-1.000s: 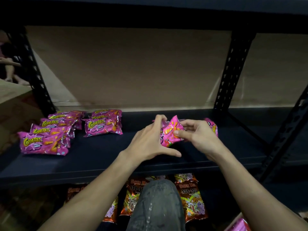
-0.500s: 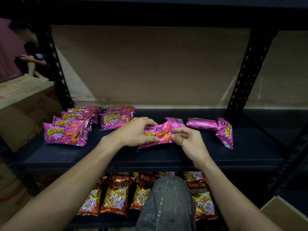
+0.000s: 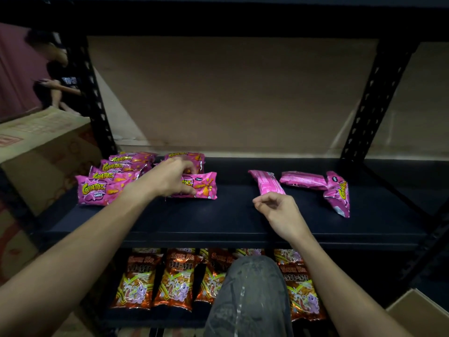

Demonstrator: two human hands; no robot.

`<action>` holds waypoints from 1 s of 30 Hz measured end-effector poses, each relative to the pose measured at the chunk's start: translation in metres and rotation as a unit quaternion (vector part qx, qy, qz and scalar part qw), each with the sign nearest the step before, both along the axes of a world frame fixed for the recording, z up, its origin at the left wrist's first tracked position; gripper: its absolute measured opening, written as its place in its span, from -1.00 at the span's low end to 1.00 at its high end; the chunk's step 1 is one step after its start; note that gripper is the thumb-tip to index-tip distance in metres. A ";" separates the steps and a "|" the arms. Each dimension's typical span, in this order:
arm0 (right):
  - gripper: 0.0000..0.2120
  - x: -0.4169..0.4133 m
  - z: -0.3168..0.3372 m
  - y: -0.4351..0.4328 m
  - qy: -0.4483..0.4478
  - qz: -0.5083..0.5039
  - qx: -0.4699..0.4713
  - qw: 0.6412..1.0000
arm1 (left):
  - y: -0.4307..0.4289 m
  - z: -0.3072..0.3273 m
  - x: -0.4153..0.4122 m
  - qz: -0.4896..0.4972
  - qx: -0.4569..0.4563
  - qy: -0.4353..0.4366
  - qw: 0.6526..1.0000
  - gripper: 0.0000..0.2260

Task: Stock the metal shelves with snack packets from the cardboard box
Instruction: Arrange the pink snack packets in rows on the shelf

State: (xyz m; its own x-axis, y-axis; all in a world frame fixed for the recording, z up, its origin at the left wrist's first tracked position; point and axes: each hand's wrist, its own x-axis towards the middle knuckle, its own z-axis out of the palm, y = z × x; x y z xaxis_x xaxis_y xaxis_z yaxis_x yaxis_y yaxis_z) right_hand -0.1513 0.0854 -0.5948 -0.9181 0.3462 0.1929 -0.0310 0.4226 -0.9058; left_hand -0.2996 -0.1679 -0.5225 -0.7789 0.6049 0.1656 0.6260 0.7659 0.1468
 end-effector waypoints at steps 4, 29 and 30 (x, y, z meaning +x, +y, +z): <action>-0.88 0.000 0.000 0.000 -0.004 -0.002 0.009 1.000 | -0.003 0.000 -0.005 0.038 -0.046 0.037 0.998 -0.48; -0.88 0.005 0.012 -0.011 -0.032 0.018 0.065 0.997 | -0.024 -0.005 -0.004 0.076 -0.033 0.004 0.997 -0.40; -0.88 0.006 0.014 -0.011 -0.027 0.011 0.071 0.997 | -0.024 -0.004 -0.002 0.077 -0.026 0.003 0.997 -0.40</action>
